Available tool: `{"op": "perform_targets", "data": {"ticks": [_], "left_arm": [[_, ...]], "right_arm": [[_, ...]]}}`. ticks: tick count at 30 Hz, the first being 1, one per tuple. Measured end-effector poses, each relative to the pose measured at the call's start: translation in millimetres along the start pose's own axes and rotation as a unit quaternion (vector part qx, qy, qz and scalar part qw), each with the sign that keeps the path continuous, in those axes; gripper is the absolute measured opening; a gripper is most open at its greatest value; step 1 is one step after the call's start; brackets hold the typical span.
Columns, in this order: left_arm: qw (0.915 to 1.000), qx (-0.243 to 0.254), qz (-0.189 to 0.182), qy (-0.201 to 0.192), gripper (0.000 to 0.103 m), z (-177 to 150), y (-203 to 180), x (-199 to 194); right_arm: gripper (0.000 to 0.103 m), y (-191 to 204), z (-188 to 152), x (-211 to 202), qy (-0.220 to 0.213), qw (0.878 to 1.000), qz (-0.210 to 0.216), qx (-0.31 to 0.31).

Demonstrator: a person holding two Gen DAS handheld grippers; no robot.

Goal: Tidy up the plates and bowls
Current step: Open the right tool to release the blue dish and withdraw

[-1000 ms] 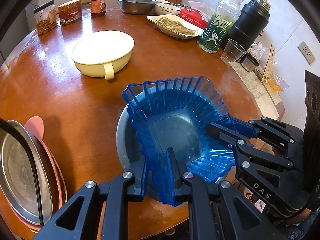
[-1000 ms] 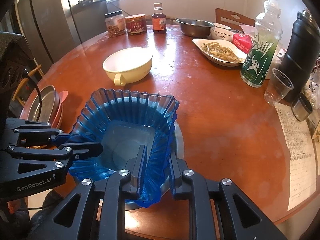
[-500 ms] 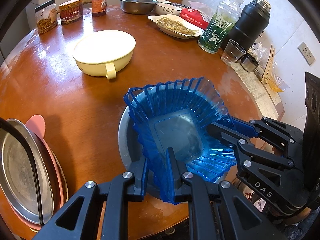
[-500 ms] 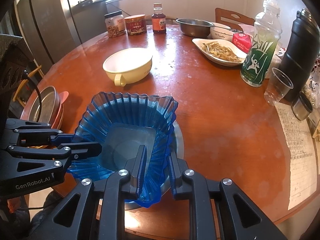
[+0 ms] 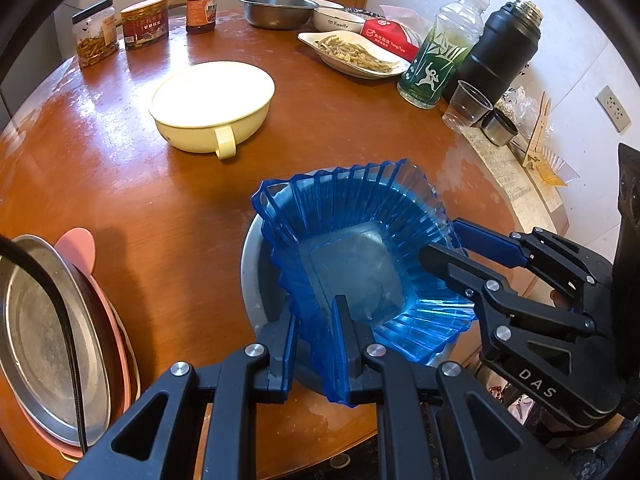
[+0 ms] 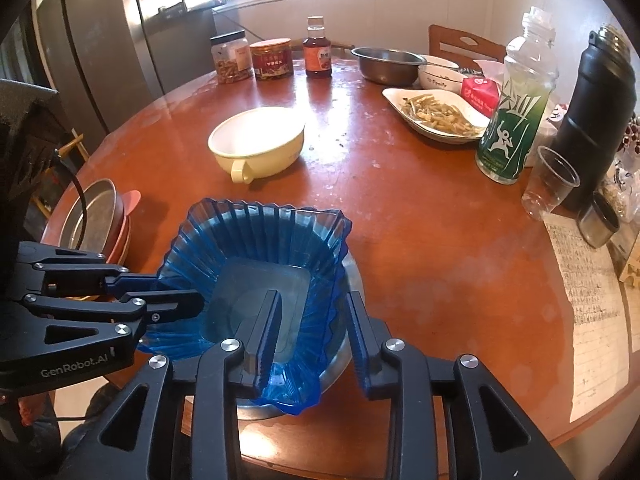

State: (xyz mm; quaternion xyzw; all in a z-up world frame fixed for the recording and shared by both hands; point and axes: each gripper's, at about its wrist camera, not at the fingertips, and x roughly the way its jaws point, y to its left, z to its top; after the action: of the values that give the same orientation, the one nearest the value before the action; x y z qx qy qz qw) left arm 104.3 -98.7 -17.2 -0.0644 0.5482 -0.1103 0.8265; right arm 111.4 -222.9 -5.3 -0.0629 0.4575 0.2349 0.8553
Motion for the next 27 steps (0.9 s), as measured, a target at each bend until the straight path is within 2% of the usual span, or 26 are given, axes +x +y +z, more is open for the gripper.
{"op": "perform_targets", "data": {"ticks": [21, 23, 25, 27], "left_arm": [[0.9998, 0.0, 0.011, -0.019, 0.017, 0, -1, -14], [0.9997, -0.001, 0.009, -0.021, 0.018, 1, 0, -17], [0.9996, -0.001, 0.008, -0.026, 0.019, 3, 1, -21], [0.9995, -0.003, 0.003, -0.032, 0.019, 5, 2, -25]], "right_arm": [[0.035, -2, 5, -4, -0.009, 1.0, -0.006, 0.006], [0.037, -2, 7, -6, -0.012, 1.0, -0.006, 0.006], [0.047, -1, 11, -8, -0.017, 1.0, -0.007, 0.007], [0.047, -1, 15, -9, -0.02, 1.0, -0.006, 0.008]]}}
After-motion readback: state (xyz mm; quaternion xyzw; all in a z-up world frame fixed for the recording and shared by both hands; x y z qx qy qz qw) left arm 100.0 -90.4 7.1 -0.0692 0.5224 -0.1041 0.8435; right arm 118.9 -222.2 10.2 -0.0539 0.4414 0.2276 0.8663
